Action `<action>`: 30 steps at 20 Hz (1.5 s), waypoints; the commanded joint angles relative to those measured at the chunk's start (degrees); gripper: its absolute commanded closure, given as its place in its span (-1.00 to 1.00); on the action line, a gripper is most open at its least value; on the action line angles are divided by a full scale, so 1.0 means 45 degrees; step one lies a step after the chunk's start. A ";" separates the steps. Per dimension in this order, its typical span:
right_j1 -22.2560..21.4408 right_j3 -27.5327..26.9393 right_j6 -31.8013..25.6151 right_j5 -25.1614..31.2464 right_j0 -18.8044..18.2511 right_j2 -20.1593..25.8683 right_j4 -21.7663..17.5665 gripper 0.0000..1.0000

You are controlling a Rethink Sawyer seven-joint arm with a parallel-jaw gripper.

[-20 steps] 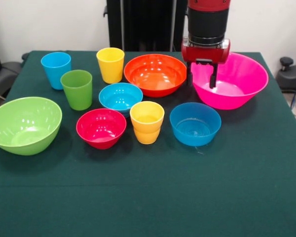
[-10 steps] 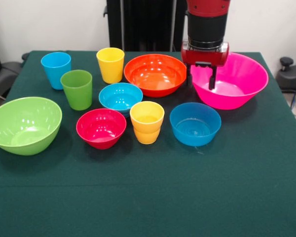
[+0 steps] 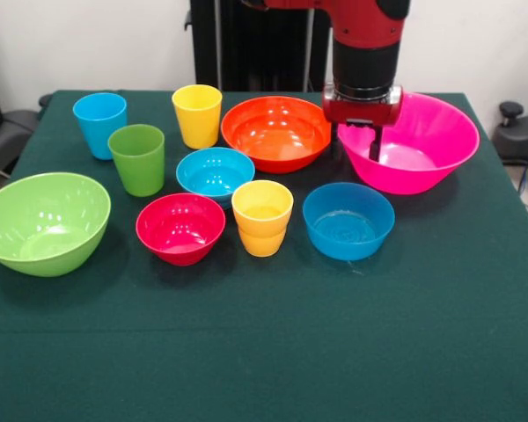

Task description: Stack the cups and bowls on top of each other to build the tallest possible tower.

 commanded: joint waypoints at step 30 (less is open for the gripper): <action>0.0635 -0.0421 0.1571 -0.0467 -0.0697 0.1528 -0.0455 1.00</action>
